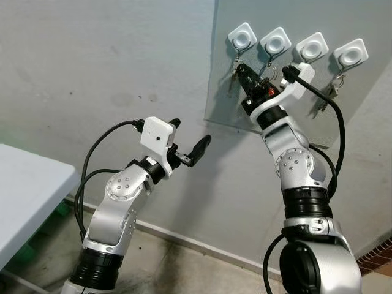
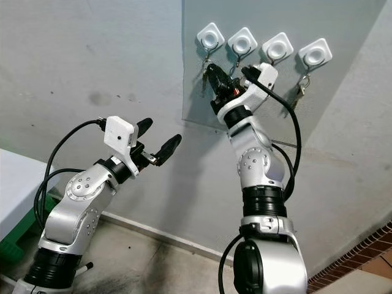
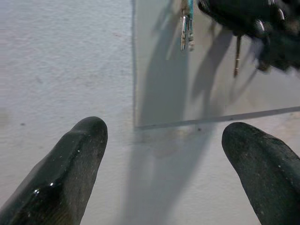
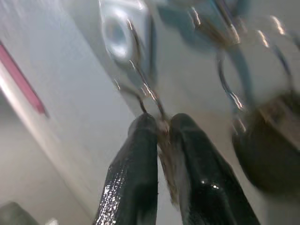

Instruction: Hang keys on a hook

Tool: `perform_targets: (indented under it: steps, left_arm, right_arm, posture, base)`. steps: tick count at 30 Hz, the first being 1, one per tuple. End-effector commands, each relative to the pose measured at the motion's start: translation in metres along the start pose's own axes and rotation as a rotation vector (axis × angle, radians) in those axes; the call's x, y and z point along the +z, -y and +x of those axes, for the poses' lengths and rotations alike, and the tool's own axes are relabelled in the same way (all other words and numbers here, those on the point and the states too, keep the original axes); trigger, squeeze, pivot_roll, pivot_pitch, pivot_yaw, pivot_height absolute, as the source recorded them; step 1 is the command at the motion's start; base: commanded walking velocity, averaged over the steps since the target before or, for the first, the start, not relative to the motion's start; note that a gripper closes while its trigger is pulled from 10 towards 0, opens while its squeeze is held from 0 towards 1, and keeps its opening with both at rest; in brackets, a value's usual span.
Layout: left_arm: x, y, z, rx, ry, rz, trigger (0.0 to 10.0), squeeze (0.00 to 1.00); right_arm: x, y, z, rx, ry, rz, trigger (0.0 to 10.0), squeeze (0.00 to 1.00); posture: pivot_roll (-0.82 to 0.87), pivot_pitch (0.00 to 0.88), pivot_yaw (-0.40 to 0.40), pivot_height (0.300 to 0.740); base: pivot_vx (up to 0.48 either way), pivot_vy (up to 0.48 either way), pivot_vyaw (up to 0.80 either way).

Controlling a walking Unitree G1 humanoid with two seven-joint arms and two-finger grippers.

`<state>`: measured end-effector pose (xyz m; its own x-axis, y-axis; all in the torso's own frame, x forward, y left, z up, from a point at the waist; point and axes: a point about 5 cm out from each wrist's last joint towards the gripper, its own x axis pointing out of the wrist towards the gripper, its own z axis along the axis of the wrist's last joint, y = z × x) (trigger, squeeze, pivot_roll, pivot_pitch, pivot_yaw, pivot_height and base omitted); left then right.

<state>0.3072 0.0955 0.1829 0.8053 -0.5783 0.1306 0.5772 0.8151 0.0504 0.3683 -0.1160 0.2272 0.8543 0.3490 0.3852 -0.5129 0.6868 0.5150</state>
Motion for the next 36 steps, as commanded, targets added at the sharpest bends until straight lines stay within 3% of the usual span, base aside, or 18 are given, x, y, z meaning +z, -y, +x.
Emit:
perform_targets:
  steps: [1,5,7,12,14,15,17,19,20,23,27,29,33,36]
  left_arm:
    - [0.002,-0.002,0.001,0.017,0.009,0.006,10.0,0.0]
    - [-0.005,-0.006,0.001,0.059,-0.004,-0.01,10.0,0.0]
    - [-0.021,-0.012,-0.002,0.127,-0.042,-0.009,10.0,0.0]
    - [-0.037,-0.018,-0.007,0.193,-0.075,0.007,10.0,0.0]
    - [-0.063,-0.026,-0.015,0.274,-0.135,-0.04,10.0,0.0]
    - [-0.063,-0.026,-0.015,0.274,-0.135,-0.04,10.0,0.0]
    - [-0.082,-0.031,-0.021,0.329,-0.185,-0.113,10.0,0.0]
    - [-0.094,-0.032,-0.026,0.345,-0.221,-0.128,10.0,0.0]
    - [-0.109,-0.034,-0.032,0.387,-0.256,-0.16,10.0,0.0]
    - [-0.125,-0.035,-0.039,0.425,-0.313,-0.217,10.0,0.0]
    - [-0.156,-0.031,-0.057,0.441,-0.439,-0.123,10.0,0.0]
    - [-0.161,-0.03,-0.06,0.446,-0.46,-0.126,10.0,0.0]
    - [-0.187,-0.019,-0.084,0.437,-0.592,-0.151,10.0,0.0]
    - [-0.197,-0.014,-0.094,0.439,-0.65,-0.183,10.0,0.0]
  right_arm:
    - [0.001,0.001,-0.003,-0.002,0.005,-0.078,10.0,1.0]
    - [-0.005,0.006,-0.01,-0.017,-0.005,-0.109,10.0,1.0]
    - [-0.021,0.02,-0.029,-0.067,-0.052,-0.191,10.0,1.0]
    - [-0.035,0.033,-0.046,-0.118,-0.079,-0.229,10.0,1.0]
    - [-0.057,0.052,-0.069,-0.197,-0.167,-0.283,10.0,1.0]
    - [-0.057,0.052,-0.069,-0.197,-0.167,-0.283,10.0,1.0]
    - [-0.072,0.065,-0.087,-0.249,-0.234,-0.318,10.0,1.0]
    - [-0.081,0.072,-0.098,-0.279,-0.278,-0.333,10.0,1.0]
    - [-0.092,0.079,-0.113,-0.304,-0.324,-0.329,10.0,1.0]
    - [-0.102,0.087,-0.127,-0.356,-0.374,-0.322,10.0,1.0]
    - [-0.123,0.1,-0.161,-0.443,-0.489,-0.352,10.0,1.0]
    - [-0.126,0.102,-0.167,-0.458,-0.507,-0.357,10.0,1.0]
    - [-0.143,0.113,-0.209,-0.566,-0.644,-0.366,10.0,1.0]
    - [-0.149,0.115,-0.227,-0.604,-0.713,-0.377,10.0,1.0]
  posture:
    - [0.0,0.0,-0.022,0.74]
    - [0.0,0.0,-0.022,0.74]
    - [-0.01,0.0,-0.015,0.74]
    - [-0.01,0.0,-0.013,0.74]
    - [-0.01,0.0,-0.008,0.74]
    - [-0.01,0.0,-0.008,0.74]
    - [-0.02,0.0,-0.002,0.74]
    - [-0.02,0.0,0.0,0.74]
    - [-0.03,0.0,0.007,0.74]
    - [-0.03,0.0,0.015,0.74]
    - [-0.05,0.0,0.028,0.74]
    - [-0.05,0.0,0.028,0.74]
    - [-0.06,0.0,0.033,0.74]
    - [-0.06,0.0,0.032,0.74]
  base:
    - [0.0,0.0,0.0]
    - [0.0,0.0,0.0]
    - [0.0,0.0,0.0]
    - [0.0,0.0,0.0]
    - [0.0,0.0,0.0]
    - [0.0,0.0,0.0]
    - [0.0,0.0,0.0]
    - [0.0,0.0,0.0]
    - [0.0,0.0,0.0]
    - [0.0,0.0,0.0]
    - [0.0,0.0,0.0]
    - [0.0,0.0,0.0]
    - [0.0,0.0,0.0]
    - [0.0,0.0,0.0]
